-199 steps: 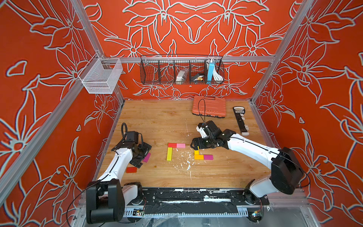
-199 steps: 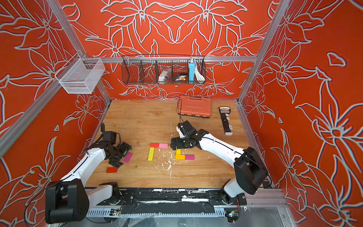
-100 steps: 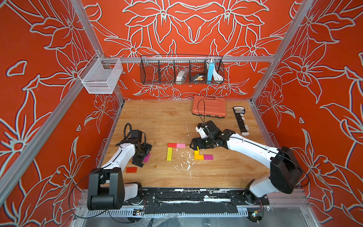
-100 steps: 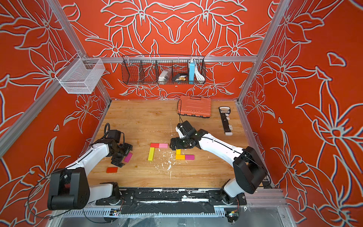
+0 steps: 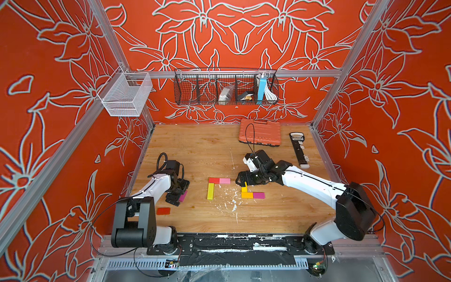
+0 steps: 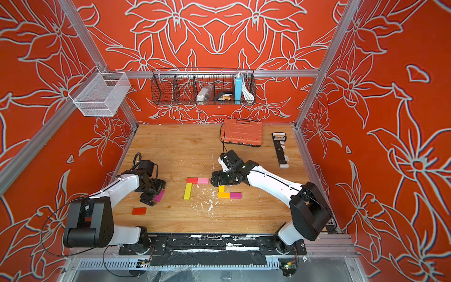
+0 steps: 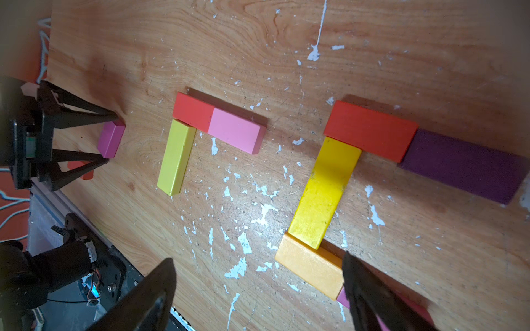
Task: Assemble the letter c with building blocks
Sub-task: Pick up the building block from the center of the board.
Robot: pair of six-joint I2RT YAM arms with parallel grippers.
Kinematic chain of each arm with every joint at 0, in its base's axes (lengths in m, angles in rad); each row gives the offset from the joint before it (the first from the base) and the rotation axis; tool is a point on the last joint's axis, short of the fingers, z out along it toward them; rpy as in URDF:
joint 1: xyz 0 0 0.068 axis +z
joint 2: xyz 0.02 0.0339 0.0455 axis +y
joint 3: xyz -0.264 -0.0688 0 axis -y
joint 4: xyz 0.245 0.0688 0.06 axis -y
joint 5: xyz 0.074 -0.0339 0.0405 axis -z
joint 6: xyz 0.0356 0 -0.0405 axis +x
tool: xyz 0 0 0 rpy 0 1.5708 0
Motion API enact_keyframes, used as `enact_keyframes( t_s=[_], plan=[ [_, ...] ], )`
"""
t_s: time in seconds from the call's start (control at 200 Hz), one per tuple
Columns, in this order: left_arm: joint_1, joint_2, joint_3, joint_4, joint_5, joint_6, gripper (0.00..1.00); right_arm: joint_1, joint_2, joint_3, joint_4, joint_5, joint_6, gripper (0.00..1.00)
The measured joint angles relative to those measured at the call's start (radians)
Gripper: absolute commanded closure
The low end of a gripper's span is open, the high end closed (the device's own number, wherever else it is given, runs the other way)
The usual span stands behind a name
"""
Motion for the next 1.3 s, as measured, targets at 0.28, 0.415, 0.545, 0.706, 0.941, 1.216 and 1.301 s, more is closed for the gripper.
enact_keyframes(
  t_s=[0.28, 0.415, 0.545, 0.706, 0.941, 1.216, 1.301],
  plan=[
    [-0.013, 0.008, 0.001, 0.002, -0.011, -0.001, 0.26, 0.0, -0.003, 0.0, -0.001, 0.003, 0.0, 0.07],
    [-0.014, 0.009, 0.001, 0.006, -0.014, 0.001, 0.31, 0.0, -0.007, 0.0, -0.002, 0.01, 0.0, 0.07],
    [-0.017, 0.004, -0.001, 0.012, -0.014, 0.01, 0.38, 0.0, -0.009, 0.0, -0.004, 0.01, 0.0, 0.07],
    [-0.026, -0.014, -0.004, 0.02, -0.013, 0.071, 0.4, 0.0, -0.01, 0.0, -0.008, 0.01, -0.001, 0.07],
    [-0.096, -0.085, 0.051, -0.01, 0.023, 0.262, 0.42, 0.0, -0.015, 0.0, -0.016, 0.012, -0.001, 0.07],
    [-0.362, -0.2, 0.112, -0.077, 0.018, 0.422, 0.42, 0.0, -0.039, 0.0, -0.032, 0.036, 0.003, 0.07],
    [-0.456, -0.204, 0.112, -0.093, -0.002, 0.436, 0.42, 0.0, -0.046, 0.0, -0.038, 0.041, 0.008, 0.07]
  ],
)
